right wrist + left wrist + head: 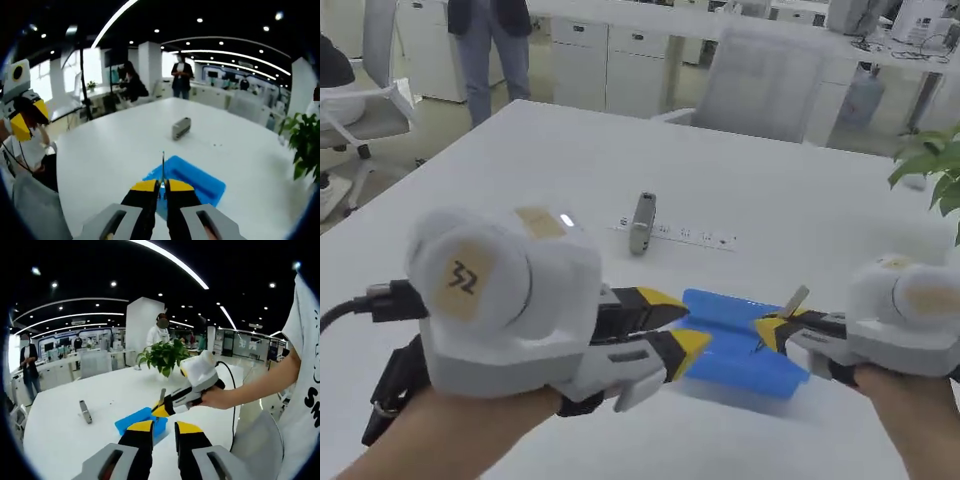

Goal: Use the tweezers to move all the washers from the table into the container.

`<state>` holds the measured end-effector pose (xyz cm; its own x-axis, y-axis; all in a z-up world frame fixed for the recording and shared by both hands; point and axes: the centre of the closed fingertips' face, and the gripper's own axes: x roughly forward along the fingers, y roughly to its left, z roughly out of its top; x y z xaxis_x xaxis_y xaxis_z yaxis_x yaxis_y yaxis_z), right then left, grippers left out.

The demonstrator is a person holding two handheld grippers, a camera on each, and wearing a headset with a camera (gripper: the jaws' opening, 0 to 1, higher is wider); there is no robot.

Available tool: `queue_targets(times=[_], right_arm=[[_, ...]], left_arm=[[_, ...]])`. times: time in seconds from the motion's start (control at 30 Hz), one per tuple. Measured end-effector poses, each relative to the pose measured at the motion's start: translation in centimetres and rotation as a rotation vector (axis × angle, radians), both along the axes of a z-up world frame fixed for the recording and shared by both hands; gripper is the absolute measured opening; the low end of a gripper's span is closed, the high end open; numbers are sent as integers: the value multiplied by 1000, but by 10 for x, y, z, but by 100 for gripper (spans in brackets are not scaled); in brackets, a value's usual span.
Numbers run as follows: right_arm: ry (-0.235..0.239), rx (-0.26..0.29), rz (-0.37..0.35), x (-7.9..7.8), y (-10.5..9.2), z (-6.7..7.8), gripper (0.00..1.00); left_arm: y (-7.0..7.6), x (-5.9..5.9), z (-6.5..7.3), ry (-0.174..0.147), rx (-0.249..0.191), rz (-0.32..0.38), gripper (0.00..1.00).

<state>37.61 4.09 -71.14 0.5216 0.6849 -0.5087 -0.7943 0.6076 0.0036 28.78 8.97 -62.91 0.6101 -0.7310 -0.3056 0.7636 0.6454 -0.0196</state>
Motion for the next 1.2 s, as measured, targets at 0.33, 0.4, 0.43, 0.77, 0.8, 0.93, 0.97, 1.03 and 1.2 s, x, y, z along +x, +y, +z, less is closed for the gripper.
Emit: queue_targets(times=[0.33,0.4,0.43,0.77,0.8,0.93,0.97,1.03,1.2], right_arm=[[14,-16,231,-82,26,2,3],[34,-28,263,-93,29,-2,3],[34,-29,269,-96,29,-2,3],[49,-101,398,-128,32,-14,3],[41,-128,416,-131,31,-17,3],[29,-182,453,-137,28,-27,3],[30,-185,458,-138,28,-28,3],[32,-197,469,-139,27,-31,3],[38,-277,503,-136,18,-47,3]], left_arm=[[-28,-11,-11,50,5,-185,7],[-34,-19,-13,70,24,-251,7],[-36,-21,-13,65,40,-270,8],[-52,-44,-28,65,204,-474,9],[-54,-45,-32,70,209,-485,9],[-57,-50,-43,90,246,-523,7],[-57,-52,-45,90,257,-537,6],[-59,-56,-48,89,271,-554,3],[-62,-58,-56,64,305,-591,0]])
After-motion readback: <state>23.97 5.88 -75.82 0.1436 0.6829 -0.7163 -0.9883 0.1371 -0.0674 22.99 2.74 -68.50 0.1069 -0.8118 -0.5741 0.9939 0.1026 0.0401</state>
